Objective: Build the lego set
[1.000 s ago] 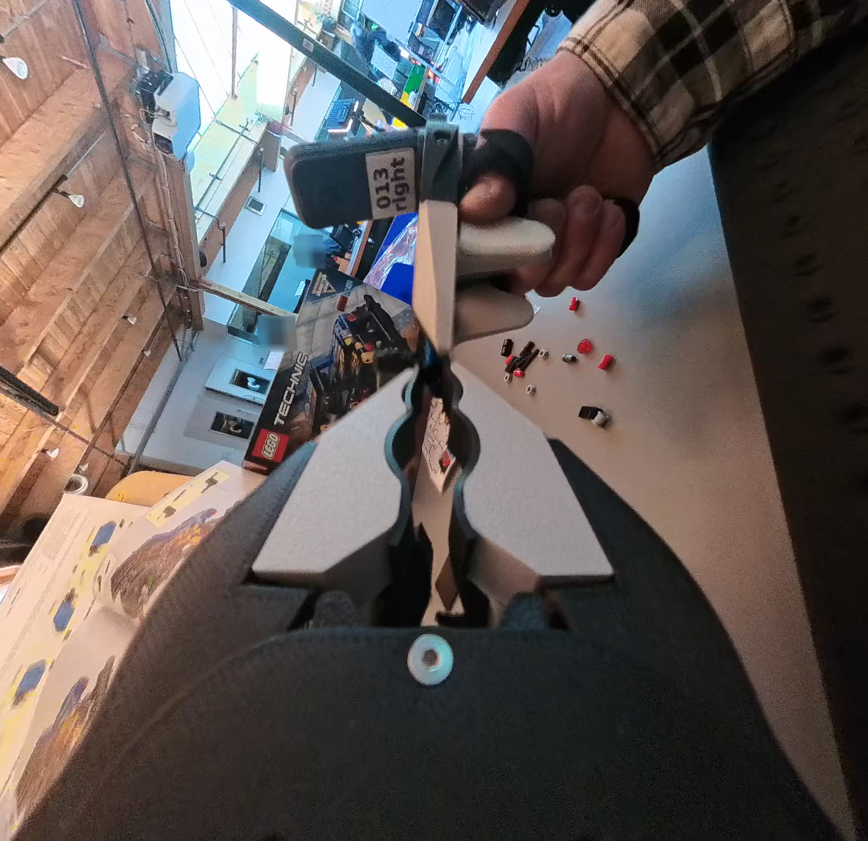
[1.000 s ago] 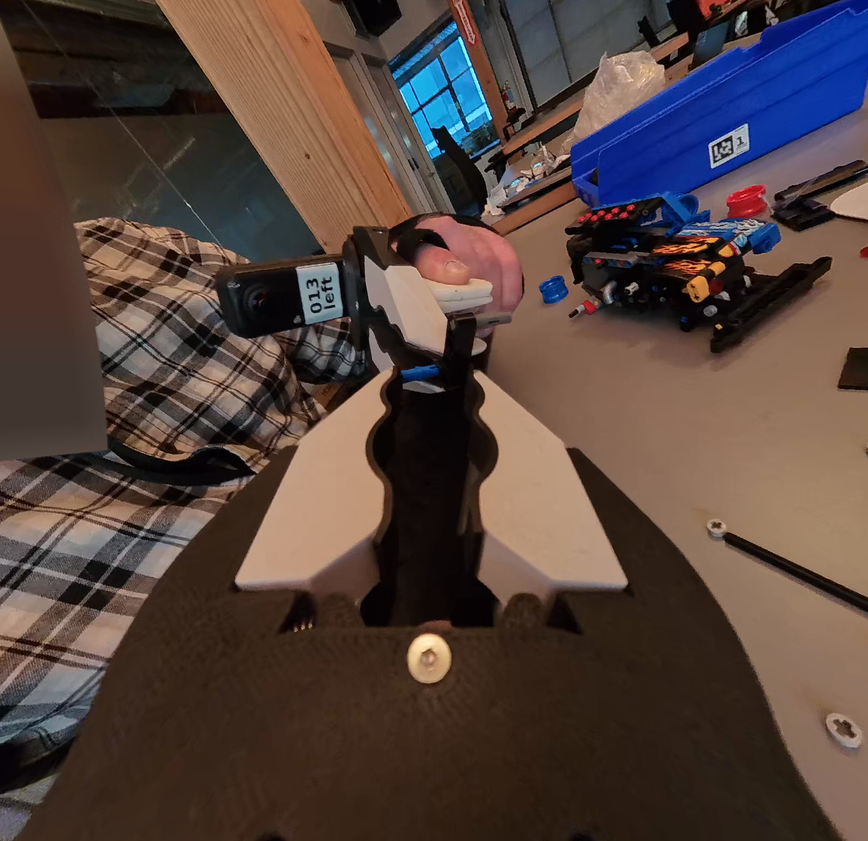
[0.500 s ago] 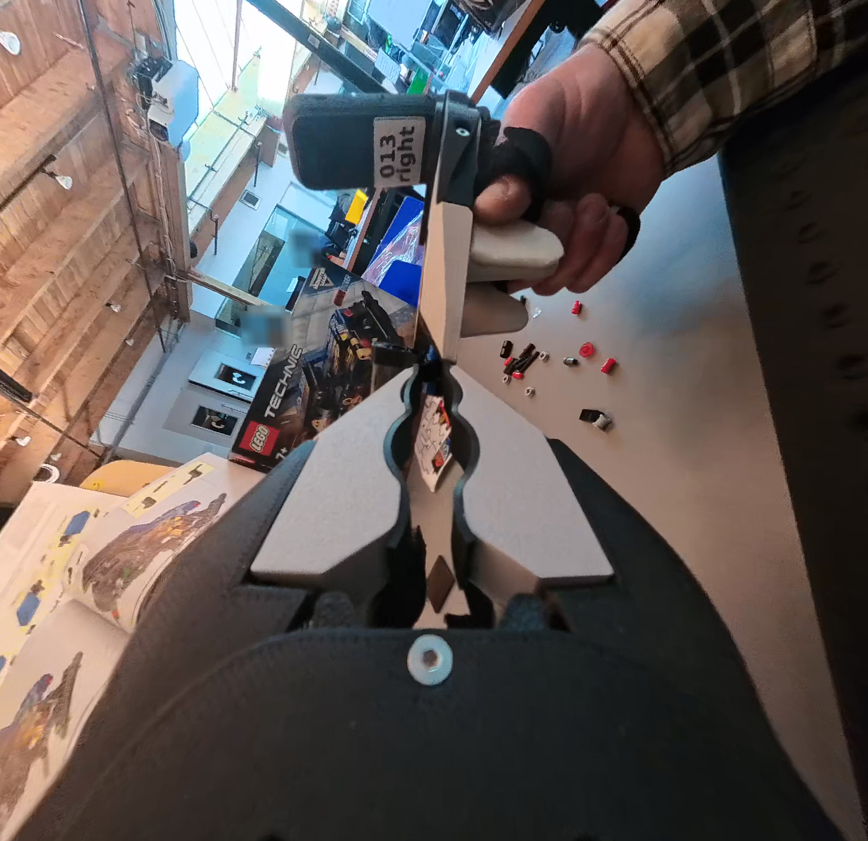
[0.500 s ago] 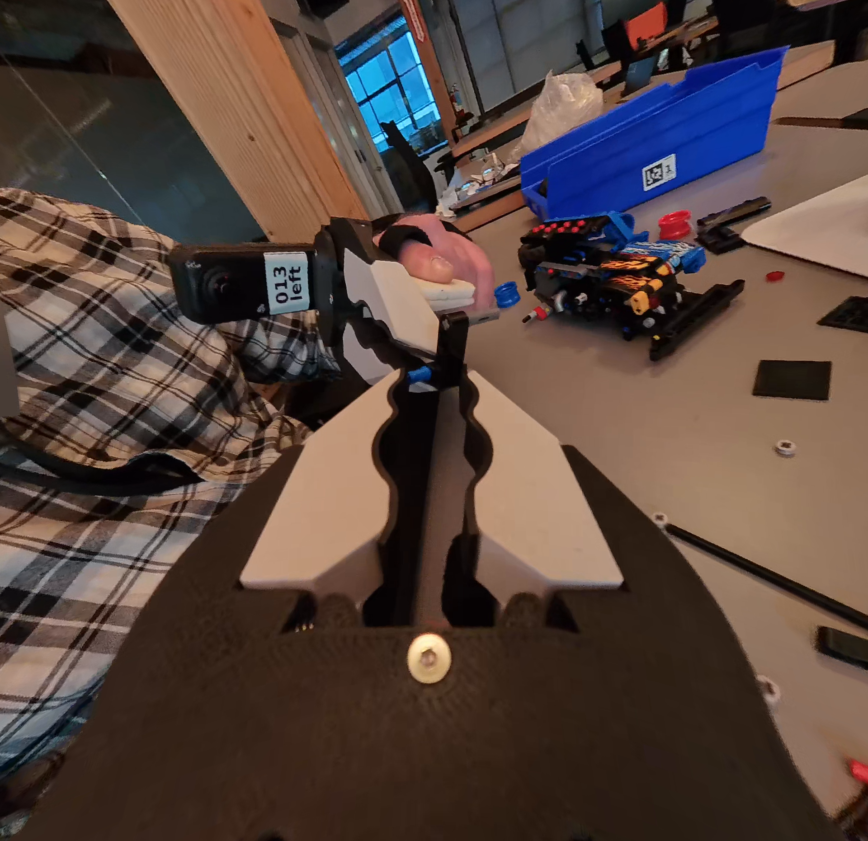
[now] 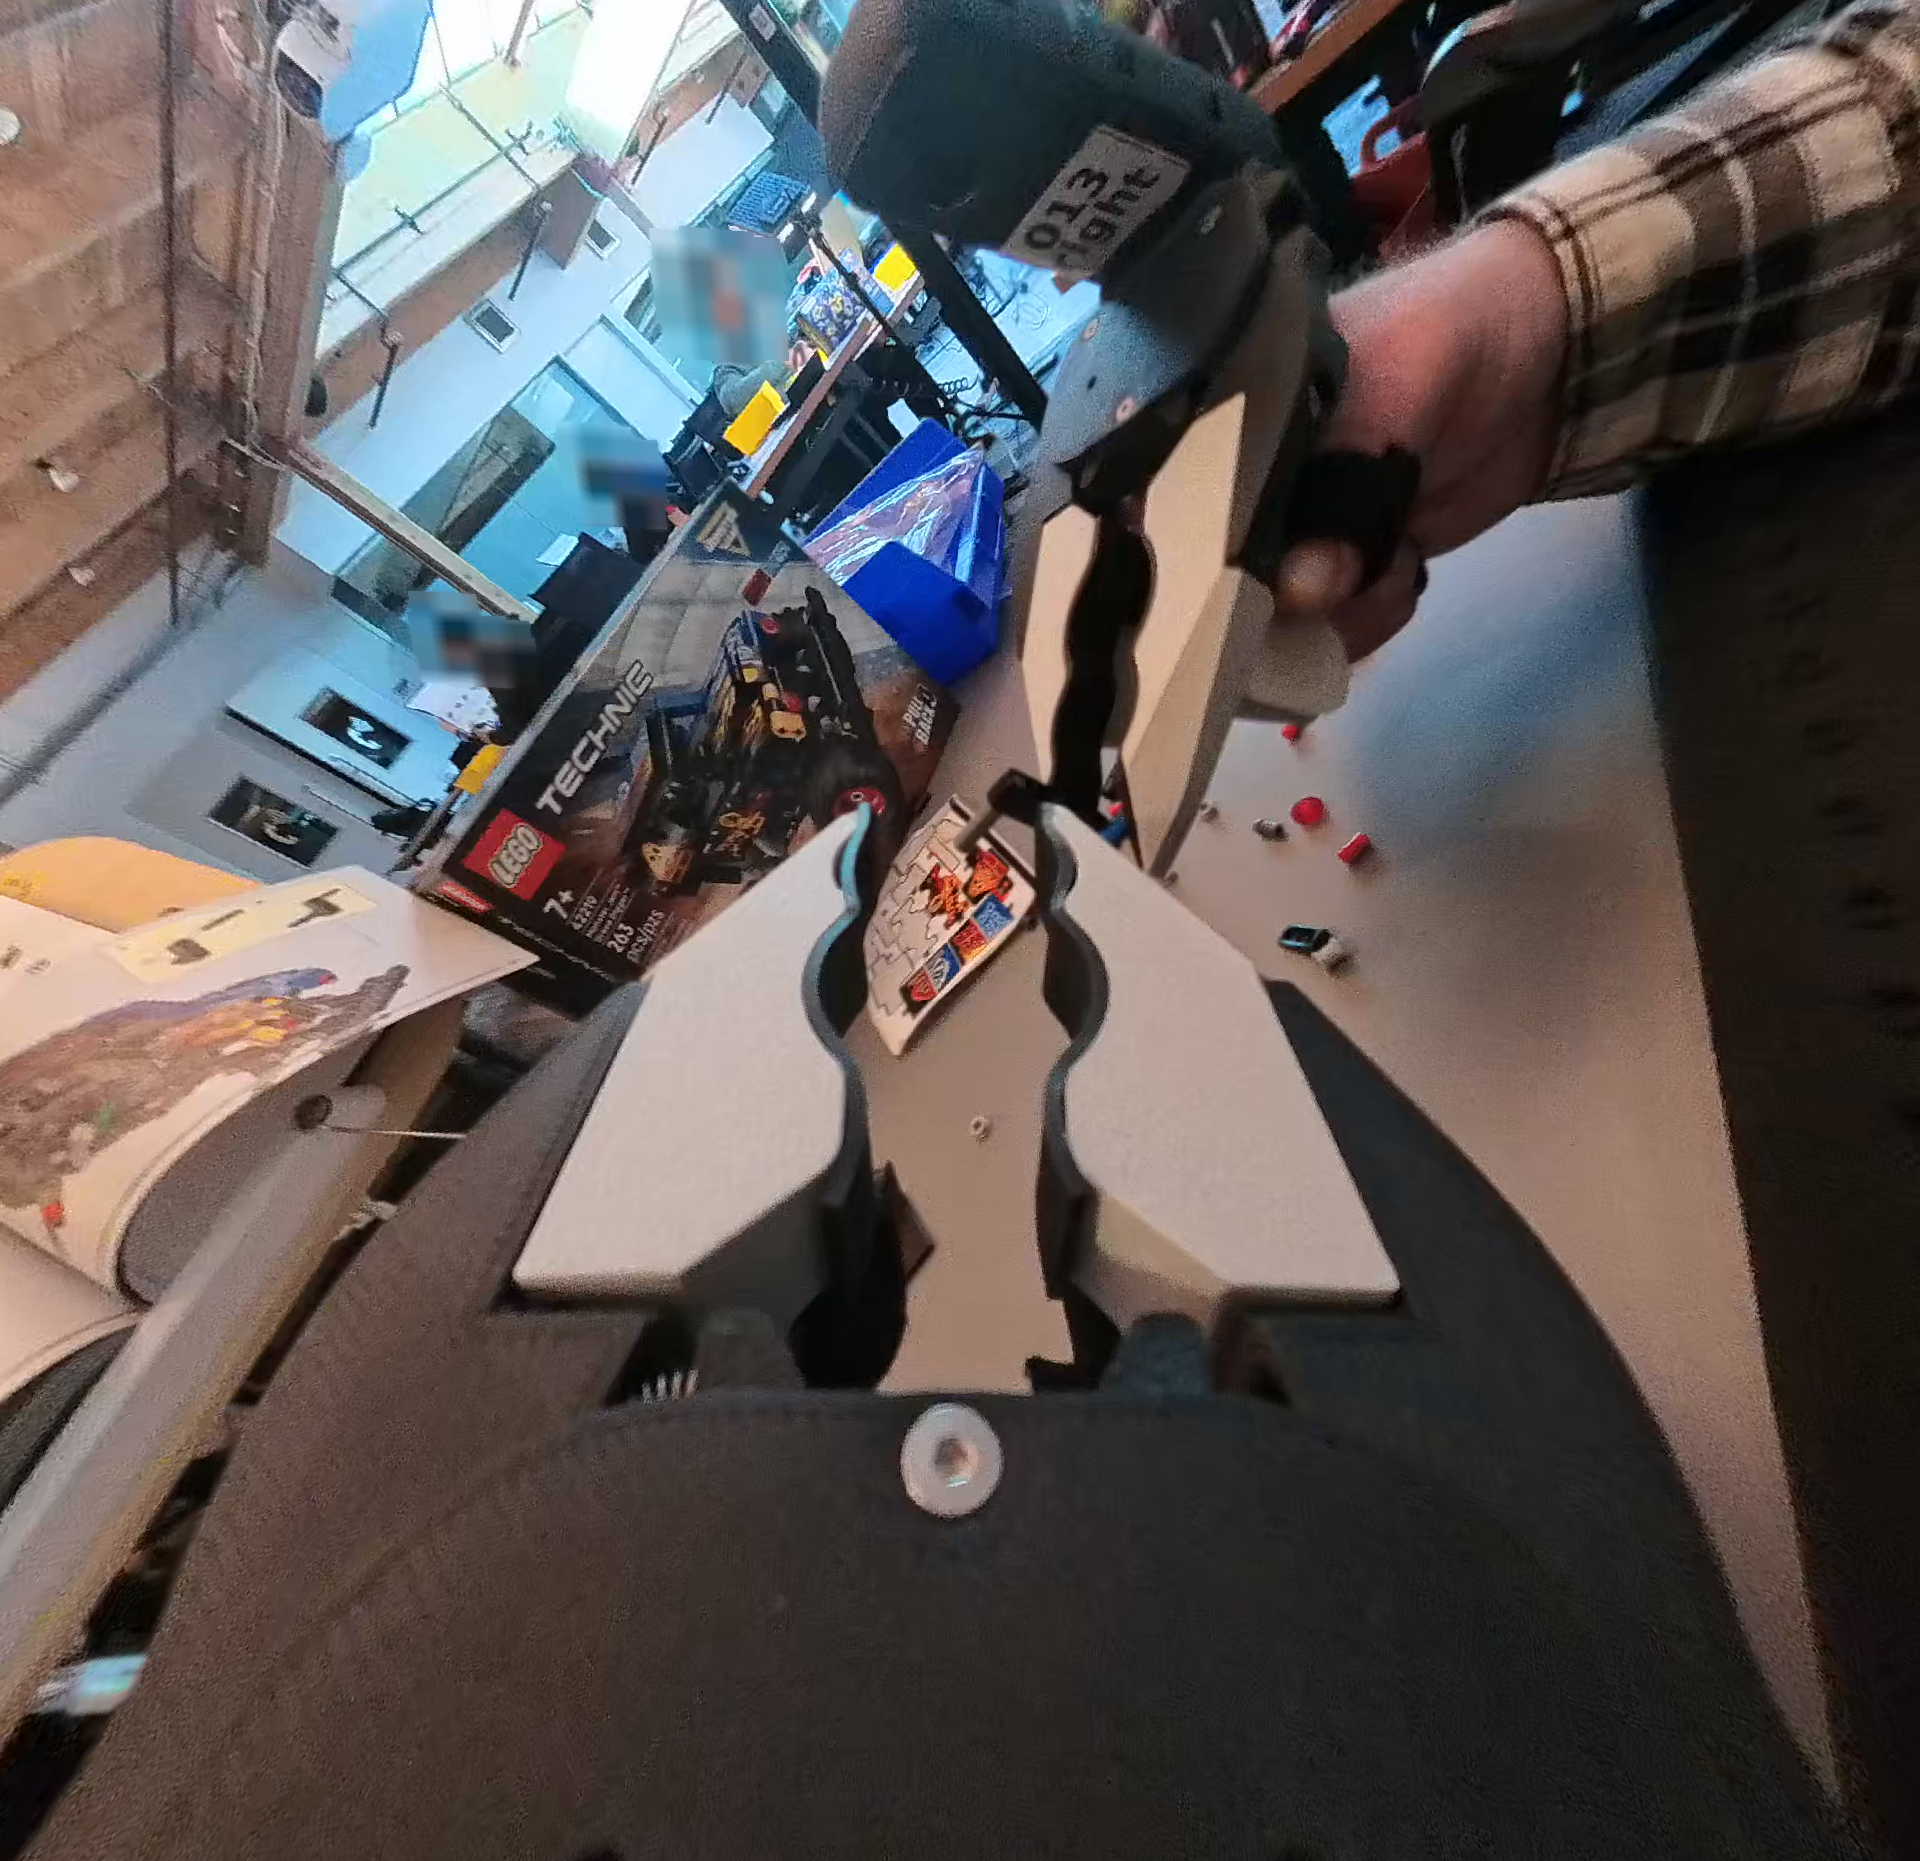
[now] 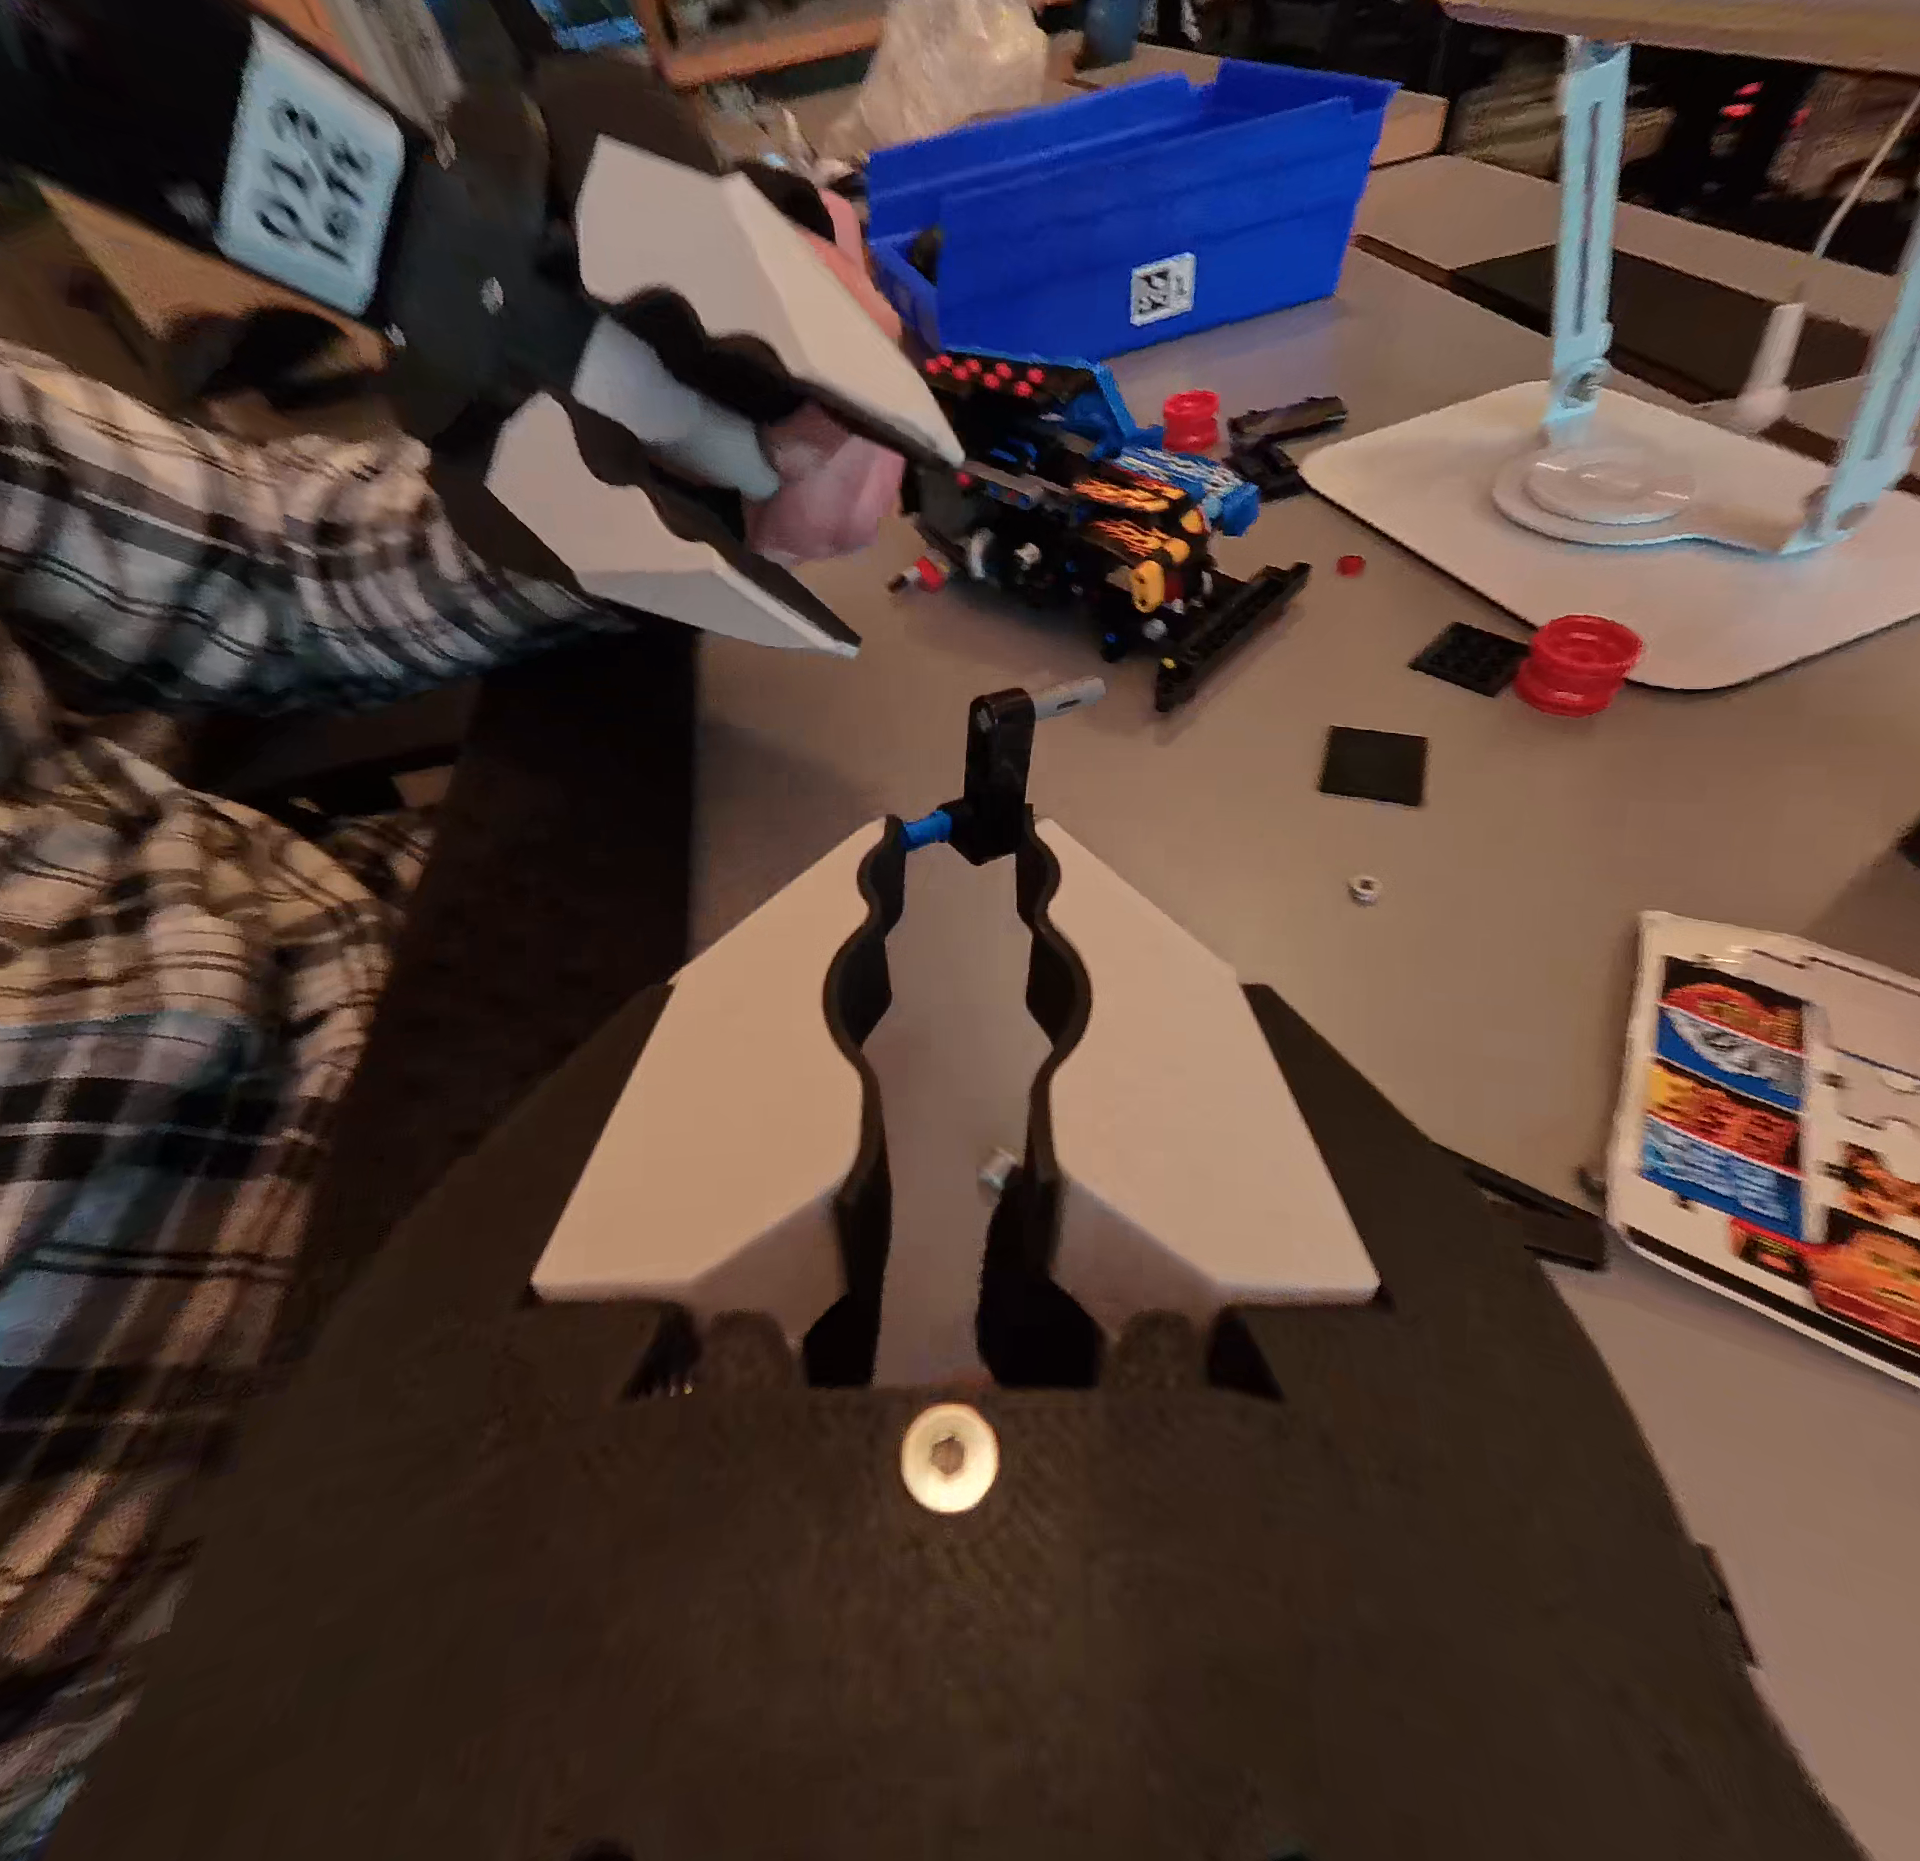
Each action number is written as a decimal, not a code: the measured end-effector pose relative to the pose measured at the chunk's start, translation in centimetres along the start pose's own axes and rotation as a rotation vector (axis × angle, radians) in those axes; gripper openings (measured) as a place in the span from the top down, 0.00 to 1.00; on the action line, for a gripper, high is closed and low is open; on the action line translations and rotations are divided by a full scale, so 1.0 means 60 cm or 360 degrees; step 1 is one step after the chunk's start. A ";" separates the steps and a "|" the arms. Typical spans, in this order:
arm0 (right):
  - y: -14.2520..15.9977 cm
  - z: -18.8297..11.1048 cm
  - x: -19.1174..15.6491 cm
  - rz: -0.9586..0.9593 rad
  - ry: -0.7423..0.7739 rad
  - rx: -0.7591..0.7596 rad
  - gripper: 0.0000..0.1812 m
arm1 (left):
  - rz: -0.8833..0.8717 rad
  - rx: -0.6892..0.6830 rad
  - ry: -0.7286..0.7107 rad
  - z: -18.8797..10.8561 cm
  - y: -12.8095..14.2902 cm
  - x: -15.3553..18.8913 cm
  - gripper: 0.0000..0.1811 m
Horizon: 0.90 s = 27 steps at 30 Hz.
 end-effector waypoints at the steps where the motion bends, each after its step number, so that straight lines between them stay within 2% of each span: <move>1: 0.003 0.003 0.003 -0.0056 0.0061 -0.0037 0.89 | -0.0036 0.0005 0.0011 0.001 0.000 0.000 0.84; 7: -0.001 0.011 0.007 -0.0332 0.0330 -0.0108 0.89 | -0.0093 -0.0038 0.0031 0.005 0.012 -0.001 0.81; 11: 0.001 0.020 0.006 -0.0528 0.0487 -0.0199 0.89 | -0.0010 -0.0074 0.0053 0.008 0.016 0.010 0.81; 17: 0.000 0.025 0.002 -0.0679 0.0575 -0.0247 0.89 | 0.0081 -0.0130 0.0078 0.014 0.025 0.023 0.83; 24: -0.003 0.029 -0.006 -0.0784 0.0606 -0.0249 0.89 | -0.0058 -0.0075 0.0067 0.013 0.018 0.016 0.84; 27: -0.005 0.029 -0.005 -0.0886 0.0695 -0.0272 0.89 | -0.0119 -0.0069 0.0106 0.013 0.018 0.019 0.85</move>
Point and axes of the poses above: each gripper's, where its closed fingertips meet, z out along the fingers, y out of its underside, x = y × z across the jaws, the point moved 3 cm from there along -z, back along the fingers, and after that the axes turned 3 degrees about -x, right-handed, at the moved point
